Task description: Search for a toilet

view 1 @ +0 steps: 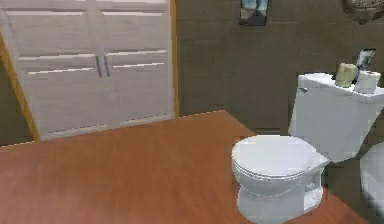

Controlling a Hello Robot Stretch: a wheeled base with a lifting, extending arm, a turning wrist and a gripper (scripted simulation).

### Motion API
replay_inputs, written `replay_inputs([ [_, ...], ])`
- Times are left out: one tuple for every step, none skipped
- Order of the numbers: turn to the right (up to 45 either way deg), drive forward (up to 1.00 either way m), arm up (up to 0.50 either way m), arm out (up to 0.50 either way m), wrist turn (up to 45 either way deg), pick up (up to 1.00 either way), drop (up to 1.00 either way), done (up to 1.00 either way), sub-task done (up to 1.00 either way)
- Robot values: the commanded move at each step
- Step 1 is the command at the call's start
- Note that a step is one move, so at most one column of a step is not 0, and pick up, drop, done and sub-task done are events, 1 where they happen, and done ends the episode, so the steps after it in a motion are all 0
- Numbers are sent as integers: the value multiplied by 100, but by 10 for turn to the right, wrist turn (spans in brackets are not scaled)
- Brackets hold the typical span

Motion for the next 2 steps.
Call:
replay_inputs([
  [0,25,0,0,0,0,0,0,0],
  [330,0,0,0,0,0,0,0,0],
])
